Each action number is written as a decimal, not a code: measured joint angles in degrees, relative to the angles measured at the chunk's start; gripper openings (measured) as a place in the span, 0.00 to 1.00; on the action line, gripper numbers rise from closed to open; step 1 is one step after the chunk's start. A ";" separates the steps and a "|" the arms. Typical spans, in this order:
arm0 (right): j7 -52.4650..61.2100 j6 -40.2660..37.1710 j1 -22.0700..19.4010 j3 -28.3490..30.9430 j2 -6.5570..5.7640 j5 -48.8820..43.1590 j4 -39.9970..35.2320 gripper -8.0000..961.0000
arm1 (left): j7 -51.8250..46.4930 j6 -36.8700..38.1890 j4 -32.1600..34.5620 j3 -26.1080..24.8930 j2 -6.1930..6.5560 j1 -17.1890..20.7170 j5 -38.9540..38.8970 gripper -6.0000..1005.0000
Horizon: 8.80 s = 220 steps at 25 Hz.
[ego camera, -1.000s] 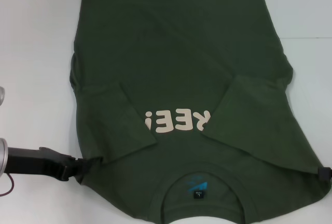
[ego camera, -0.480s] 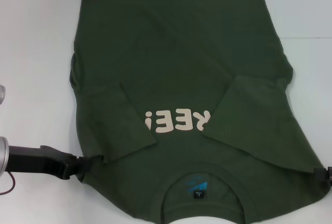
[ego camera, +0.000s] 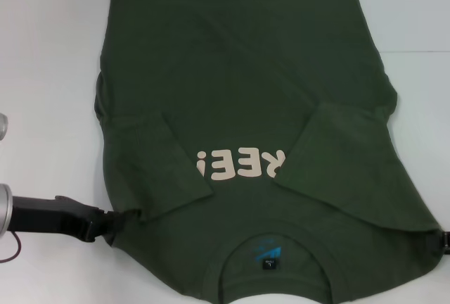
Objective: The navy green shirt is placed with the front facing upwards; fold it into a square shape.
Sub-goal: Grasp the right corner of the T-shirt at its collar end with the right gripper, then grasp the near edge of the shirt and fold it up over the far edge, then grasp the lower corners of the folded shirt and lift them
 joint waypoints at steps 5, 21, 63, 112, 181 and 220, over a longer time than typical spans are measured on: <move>0.26 0.33 -0.03 0.21 -0.01 -0.13 -0.03 0.55 | 0.11 -0.05 -0.10 -0.09 0.00 -0.18 0.00 0.01; -4.26 -0.14 -1.89 4.56 0.81 0.06 0.49 0.04 | -1.91 0.27 -0.65 -0.49 0.21 -0.53 0.02 0.01; -18.11 -12.77 -6.76 22.16 3.31 0.45 0.30 0.11 | -3.91 8.86 -6.29 -8.24 3.09 -4.08 0.04 0.01; -45.85 57.65 26.25 18.47 8.35 20.90 17.81 0.19 | 18.36 -62.44 -36.68 -9.31 1.77 -26.55 -30.26 0.01; -2.17 22.55 10.83 -0.48 -0.71 18.32 3.39 0.74 | 17.89 -34.13 -12.87 -4.29 -0.19 -3.32 -11.99 0.78; -2.10 23.65 9.19 0.69 -0.12 18.36 4.13 0.74 | 20.50 -41.14 -16.55 3.06 -0.36 -4.12 -9.55 0.78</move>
